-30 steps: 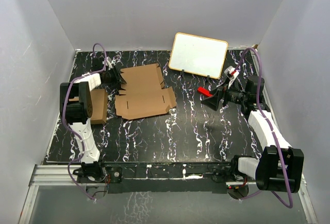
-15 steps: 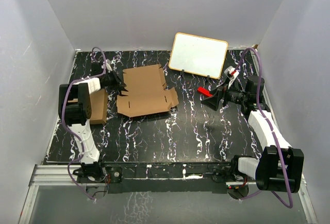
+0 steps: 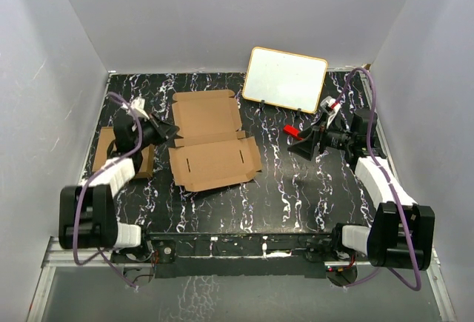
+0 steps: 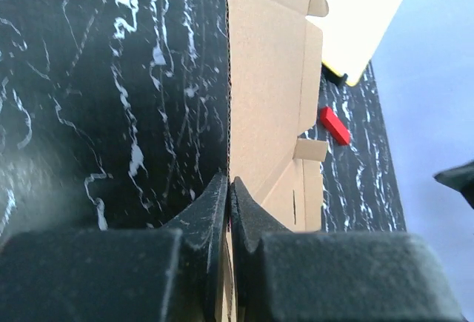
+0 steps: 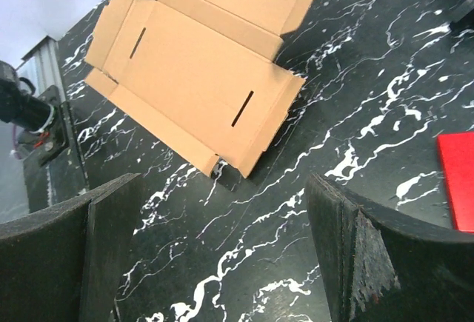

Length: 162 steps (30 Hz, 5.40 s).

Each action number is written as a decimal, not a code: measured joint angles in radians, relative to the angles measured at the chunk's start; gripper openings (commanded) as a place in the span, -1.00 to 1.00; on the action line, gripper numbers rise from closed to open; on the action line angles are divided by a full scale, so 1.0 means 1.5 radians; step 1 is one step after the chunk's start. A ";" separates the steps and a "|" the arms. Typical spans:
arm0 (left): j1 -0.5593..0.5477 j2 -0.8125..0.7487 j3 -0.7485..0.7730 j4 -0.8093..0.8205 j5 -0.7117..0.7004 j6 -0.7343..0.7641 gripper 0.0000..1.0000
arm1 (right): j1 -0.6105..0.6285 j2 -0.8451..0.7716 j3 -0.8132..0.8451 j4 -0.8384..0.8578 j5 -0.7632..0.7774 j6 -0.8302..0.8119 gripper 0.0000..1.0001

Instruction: Fold the paper box

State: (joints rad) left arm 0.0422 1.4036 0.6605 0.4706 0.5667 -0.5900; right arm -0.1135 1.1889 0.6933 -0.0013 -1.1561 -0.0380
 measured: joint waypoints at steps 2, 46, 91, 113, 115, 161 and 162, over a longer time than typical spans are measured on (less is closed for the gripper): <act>-0.001 -0.056 -0.054 0.030 0.001 -0.025 -1.00 | 0.000 0.014 -0.003 0.004 -0.015 0.006 0.97; -0.349 -0.353 -0.281 0.233 -0.157 -0.139 -1.00 | 0.000 0.067 -0.037 0.115 -0.073 0.136 0.99; -0.475 -0.235 -0.248 0.299 -0.270 -0.081 -0.63 | -0.001 0.072 -0.037 0.163 -0.142 0.186 -0.84; -0.444 -0.399 -0.090 -0.047 -0.256 0.086 0.94 | -0.004 0.062 -0.027 0.086 -0.176 0.103 -0.84; -0.406 -0.361 -0.030 -0.075 -0.202 0.098 0.94 | -0.004 0.062 -0.027 0.081 -0.177 0.096 -0.84; -0.286 0.279 0.492 -0.504 0.492 0.382 -0.17 | -0.004 0.062 -0.019 0.047 -0.207 0.059 -0.84; -0.286 0.279 0.492 -0.510 0.495 0.387 -0.17 | -0.004 0.062 -0.019 0.046 -0.207 0.059 -0.84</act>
State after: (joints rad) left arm -0.3862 1.8229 1.3991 -0.2947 1.3090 -0.0097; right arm -0.1200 1.2819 0.6651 0.0681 -1.4666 0.0509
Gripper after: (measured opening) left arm 0.431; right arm 0.098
